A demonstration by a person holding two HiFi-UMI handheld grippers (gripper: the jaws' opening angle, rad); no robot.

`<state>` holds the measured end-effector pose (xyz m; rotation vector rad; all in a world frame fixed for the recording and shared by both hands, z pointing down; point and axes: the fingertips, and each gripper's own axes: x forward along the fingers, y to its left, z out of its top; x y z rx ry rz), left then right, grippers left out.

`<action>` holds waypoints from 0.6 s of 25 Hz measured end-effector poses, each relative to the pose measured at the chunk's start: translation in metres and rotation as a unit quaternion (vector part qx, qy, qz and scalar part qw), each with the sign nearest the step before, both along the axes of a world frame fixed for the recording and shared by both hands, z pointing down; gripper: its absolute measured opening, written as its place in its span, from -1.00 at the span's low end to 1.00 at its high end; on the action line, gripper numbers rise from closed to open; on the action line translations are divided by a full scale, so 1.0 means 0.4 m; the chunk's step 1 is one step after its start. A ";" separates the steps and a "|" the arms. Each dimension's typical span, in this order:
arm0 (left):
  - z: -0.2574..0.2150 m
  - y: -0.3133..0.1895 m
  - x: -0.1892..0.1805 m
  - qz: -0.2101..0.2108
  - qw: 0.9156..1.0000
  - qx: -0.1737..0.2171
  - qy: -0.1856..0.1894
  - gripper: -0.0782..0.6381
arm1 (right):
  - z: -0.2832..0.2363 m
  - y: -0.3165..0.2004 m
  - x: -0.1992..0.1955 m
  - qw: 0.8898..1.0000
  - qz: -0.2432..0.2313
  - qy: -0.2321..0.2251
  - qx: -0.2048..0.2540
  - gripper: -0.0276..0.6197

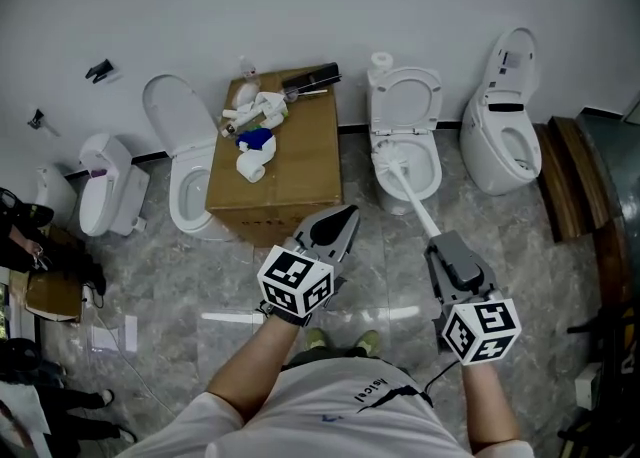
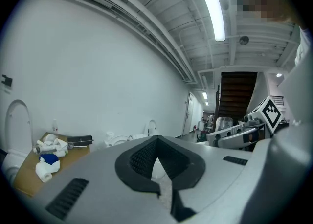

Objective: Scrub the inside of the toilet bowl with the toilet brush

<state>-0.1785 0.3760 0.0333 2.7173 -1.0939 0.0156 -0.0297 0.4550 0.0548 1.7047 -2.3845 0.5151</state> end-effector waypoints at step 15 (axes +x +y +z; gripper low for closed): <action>0.015 -0.019 0.056 -0.023 1.000 -0.001 -0.011 -0.76 | 0.016 -0.005 0.097 1.000 0.005 -0.025 -0.004 -0.40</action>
